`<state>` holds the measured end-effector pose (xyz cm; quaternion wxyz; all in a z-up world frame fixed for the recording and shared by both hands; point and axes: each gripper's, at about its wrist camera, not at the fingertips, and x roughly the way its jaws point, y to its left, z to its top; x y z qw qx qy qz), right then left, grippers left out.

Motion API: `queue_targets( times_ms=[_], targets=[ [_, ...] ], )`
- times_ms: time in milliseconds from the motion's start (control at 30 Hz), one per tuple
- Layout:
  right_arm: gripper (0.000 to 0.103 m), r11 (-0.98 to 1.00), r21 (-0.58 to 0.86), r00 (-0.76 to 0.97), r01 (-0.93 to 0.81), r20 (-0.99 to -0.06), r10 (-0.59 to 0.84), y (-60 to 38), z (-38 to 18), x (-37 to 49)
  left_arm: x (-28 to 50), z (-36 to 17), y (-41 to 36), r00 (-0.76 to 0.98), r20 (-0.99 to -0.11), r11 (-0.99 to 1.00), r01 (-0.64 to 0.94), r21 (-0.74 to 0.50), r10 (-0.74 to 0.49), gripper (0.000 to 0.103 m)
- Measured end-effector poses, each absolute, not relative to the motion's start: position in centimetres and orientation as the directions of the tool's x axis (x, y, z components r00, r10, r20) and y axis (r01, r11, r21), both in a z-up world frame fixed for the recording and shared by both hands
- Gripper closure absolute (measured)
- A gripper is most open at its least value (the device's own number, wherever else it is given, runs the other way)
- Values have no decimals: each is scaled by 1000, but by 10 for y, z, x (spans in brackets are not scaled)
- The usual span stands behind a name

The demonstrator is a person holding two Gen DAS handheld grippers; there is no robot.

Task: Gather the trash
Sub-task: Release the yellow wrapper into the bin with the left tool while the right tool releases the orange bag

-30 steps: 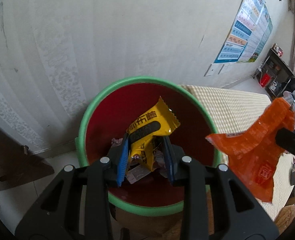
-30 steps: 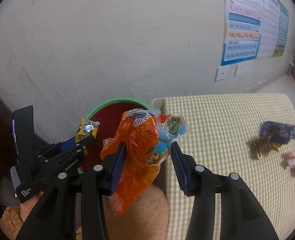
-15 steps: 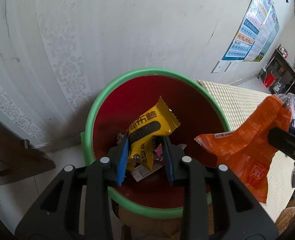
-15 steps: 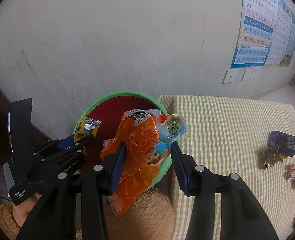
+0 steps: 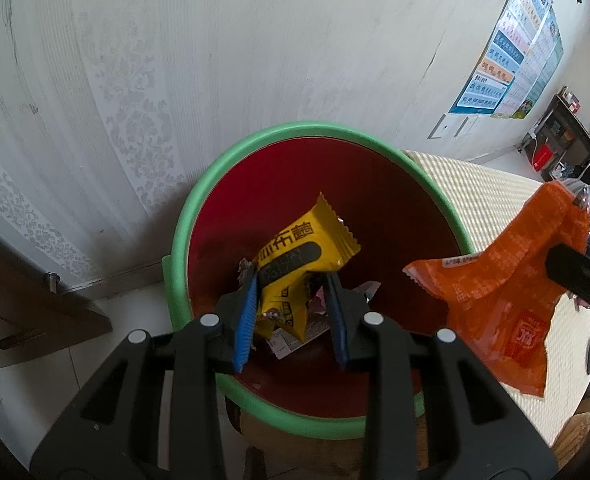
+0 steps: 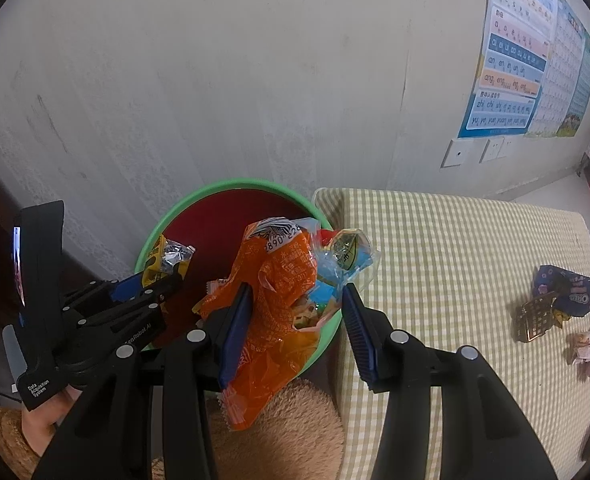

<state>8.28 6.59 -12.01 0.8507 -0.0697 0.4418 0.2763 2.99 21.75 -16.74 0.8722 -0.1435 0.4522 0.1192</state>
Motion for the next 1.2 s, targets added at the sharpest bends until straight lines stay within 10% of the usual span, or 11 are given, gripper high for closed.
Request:
queue_targets(
  times_ms=[867, 1200],
  targets=[
    [56, 845, 89, 501, -528, -771, 394, 69, -113, 80, 28, -167, 216, 562, -823, 932, -336, -135, 83, 72],
    [38, 839, 117, 503, -531, -754, 423, 64, -110, 78, 26, -164, 214, 567, -818, 932, -339, -126, 96, 40]
  ],
)
